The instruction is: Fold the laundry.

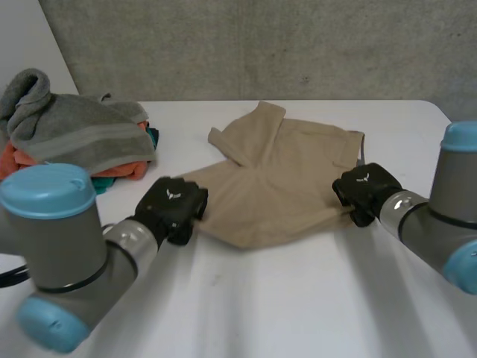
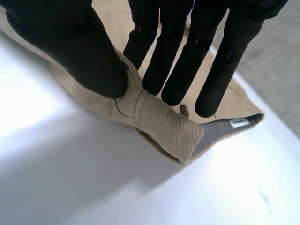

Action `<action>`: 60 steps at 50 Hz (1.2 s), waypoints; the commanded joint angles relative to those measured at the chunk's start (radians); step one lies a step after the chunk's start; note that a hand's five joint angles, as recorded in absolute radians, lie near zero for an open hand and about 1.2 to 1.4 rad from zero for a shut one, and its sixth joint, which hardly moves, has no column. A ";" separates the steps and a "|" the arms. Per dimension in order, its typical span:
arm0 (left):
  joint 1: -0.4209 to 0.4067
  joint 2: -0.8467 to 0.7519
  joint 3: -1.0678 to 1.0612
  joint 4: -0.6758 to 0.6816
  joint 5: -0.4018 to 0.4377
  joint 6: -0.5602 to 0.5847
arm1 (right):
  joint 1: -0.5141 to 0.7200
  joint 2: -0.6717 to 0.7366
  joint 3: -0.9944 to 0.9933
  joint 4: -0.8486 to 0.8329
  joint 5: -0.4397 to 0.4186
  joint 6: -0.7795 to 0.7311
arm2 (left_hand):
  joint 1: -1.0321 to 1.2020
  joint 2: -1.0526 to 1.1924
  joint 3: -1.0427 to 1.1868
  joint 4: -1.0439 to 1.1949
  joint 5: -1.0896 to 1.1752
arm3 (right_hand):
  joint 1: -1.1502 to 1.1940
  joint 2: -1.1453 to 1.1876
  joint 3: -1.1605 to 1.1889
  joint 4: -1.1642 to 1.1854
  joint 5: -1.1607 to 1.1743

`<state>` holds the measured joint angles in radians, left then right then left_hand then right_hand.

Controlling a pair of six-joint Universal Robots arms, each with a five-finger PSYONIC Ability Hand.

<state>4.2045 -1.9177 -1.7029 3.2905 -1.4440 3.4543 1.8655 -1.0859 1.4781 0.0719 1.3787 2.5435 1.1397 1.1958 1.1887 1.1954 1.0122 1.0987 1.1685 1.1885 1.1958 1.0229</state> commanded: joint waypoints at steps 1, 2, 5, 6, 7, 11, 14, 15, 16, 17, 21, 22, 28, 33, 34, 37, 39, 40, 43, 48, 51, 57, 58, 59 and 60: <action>-0.037 0.143 -0.096 -0.321 -0.007 0.091 | -0.017 -0.123 0.005 0.458 0.002 -0.170 | 0.257 0.200 0.208 0.201 0.210 | 0.298 0.228 0.208 0.200 0.199; -0.044 0.152 -0.107 -0.350 -0.007 0.101 | -0.023 -0.129 0.007 0.501 0.002 -0.196 | 0.257 0.200 0.208 0.201 0.210 | 0.298 0.228 0.208 0.200 0.199; -0.076 0.173 -0.133 -0.456 -0.009 0.140 | -0.046 -0.152 0.025 0.649 -0.006 -0.281 | 0.257 0.200 0.208 0.201 0.210 | 0.298 0.228 0.208 0.200 0.199; -0.081 0.177 -0.136 -0.472 -0.009 0.146 | -0.051 -0.157 0.031 0.672 -0.006 -0.299 | 0.257 0.200 0.208 0.201 0.210 | 0.298 0.228 0.208 0.200 0.199; -0.084 0.180 -0.138 -0.494 -0.009 0.149 | -0.055 -0.163 0.036 0.686 -0.006 -0.313 | 0.257 0.200 0.208 0.201 0.210 | 0.298 0.228 0.208 0.200 0.199; -0.092 0.183 -0.124 -0.568 0.002 0.167 | -0.071 -0.184 0.054 0.672 -0.018 -0.338 | 0.254 0.198 0.205 0.198 0.207 | 0.298 0.228 0.208 0.200 0.199; -0.100 0.183 -0.086 -0.580 0.002 0.181 | -0.077 -0.184 0.065 0.626 -0.038 -0.330 | -0.615 -0.671 -0.664 -0.671 -0.662 | 0.298 0.228 0.208 0.200 0.199; -0.100 0.181 -0.072 -0.574 0.002 0.183 | -0.078 -0.183 0.070 0.611 -0.043 -0.325 | -0.917 -0.973 -0.966 -0.973 -0.964 | 0.298 0.228 0.208 0.200 0.199; -0.095 0.178 -0.035 -0.534 0.001 0.184 | -0.077 -0.183 0.076 0.585 -0.050 -0.316 | -0.965 -1.021 -1.014 -1.021 -1.012 | 0.298 0.228 0.208 0.200 0.199; -0.090 0.177 -0.017 -0.504 -0.001 0.183 | -0.077 -0.183 0.079 0.572 -0.052 -0.310 | -0.965 -1.021 -1.014 -1.021 -1.012 | 0.298 0.228 0.208 0.200 0.199; -0.057 0.109 0.087 -0.343 -0.001 0.175 | -0.071 -0.181 0.096 0.516 -0.053 -0.273 | -0.965 -1.021 -1.014 -1.021 -1.012 | 0.298 0.228 0.208 0.200 0.199; -0.051 0.083 0.109 -0.312 0.000 0.174 | -0.069 -0.181 0.100 0.502 -0.055 -0.263 | -0.965 -1.021 -1.014 -1.021 -1.012 | 0.298 0.228 0.208 0.200 0.199; -0.032 -0.165 0.357 -0.158 0.008 0.180 | -0.055 -0.181 0.133 0.418 -0.053 -0.215 | -0.965 -1.021 -1.014 -1.021 -1.012 | 0.298 0.228 0.208 0.200 0.199; -0.014 -0.371 0.606 -0.163 0.019 0.200 | -0.049 -0.184 0.156 0.365 -0.055 -0.200 | -0.824 -0.880 -0.873 -0.879 -0.871 | 0.298 0.228 0.208 0.200 0.199; -0.009 -0.436 0.684 -0.176 0.025 0.209 | -0.049 -0.186 0.165 0.353 -0.055 -0.197 | -0.803 -0.859 -0.852 -0.859 -0.850 | 0.298 0.228 0.208 0.200 0.199; -0.001 -0.552 0.828 -0.198 0.043 0.249 | -0.051 -0.187 0.176 0.330 -0.055 -0.192 | -0.680 -0.736 -0.729 -0.736 -0.727 | 0.298 0.228 0.208 0.200 0.199; 0.006 -0.604 0.891 -0.209 0.056 0.282 | -0.049 -0.190 0.185 0.310 -0.055 -0.184 | -0.627 -0.683 -0.676 -0.683 -0.674 | 0.298 0.228 0.208 0.200 0.199; 0.009 -0.627 0.917 -0.212 0.059 0.295 | -0.049 -0.190 0.189 0.307 -0.055 -0.183 | -0.618 -0.674 -0.667 -0.674 -0.665 | 0.298 0.228 0.208 0.200 0.199; 0.014 -0.701 1.006 -0.247 0.070 0.342 | -0.048 -0.198 0.200 0.290 -0.053 -0.178 | -0.603 -0.659 -0.652 -0.659 -0.650 | 0.298 0.228 0.208 0.200 0.199; 0.015 -0.764 1.075 -0.276 0.088 0.368 | -0.049 -0.204 0.211 0.270 -0.055 -0.175 | -0.568 -0.624 -0.617 -0.624 -0.615 | 0.298 0.228 0.208 0.200 0.199; 0.016 -0.774 1.088 -0.276 0.105 0.364 | -0.049 -0.206 0.211 0.262 -0.055 -0.175 | -0.448 -0.504 -0.497 -0.504 -0.495 | 0.298 0.228 0.208 0.200 0.199; 0.014 -0.773 1.077 -0.258 0.076 0.359 | -0.052 -0.207 0.211 0.255 -0.055 -0.173 | 0.257 0.200 0.208 0.201 0.210 | 0.298 0.228 0.208 0.200 0.199; 0.011 -0.767 1.071 -0.259 0.053 0.365 | -0.052 -0.207 0.211 0.256 -0.055 -0.173 | 0.257 0.200 0.208 0.201 0.210 | 0.298 0.228 0.208 0.200 0.199; 0.011 -0.759 1.065 -0.256 0.021 0.371 | -0.052 -0.207 0.211 0.255 -0.055 -0.173 | 0.257 0.200 0.208 0.201 0.210 | 0.298 0.228 0.208 0.200 0.199; 0.014 -0.739 1.048 -0.252 -0.065 0.388 | -0.052 -0.207 0.212 0.255 -0.055 -0.173 | 0.257 0.200 0.208 0.201 0.210 | 0.298 0.228 0.208 0.200 0.199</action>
<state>4.2222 -2.6988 -0.6106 3.0207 -1.3422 3.8151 1.8141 -1.2930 1.6899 0.3295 1.3238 2.3696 1.1467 1.1659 1.1538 1.1635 0.9674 1.0987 1.1685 1.1885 1.1960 1.0232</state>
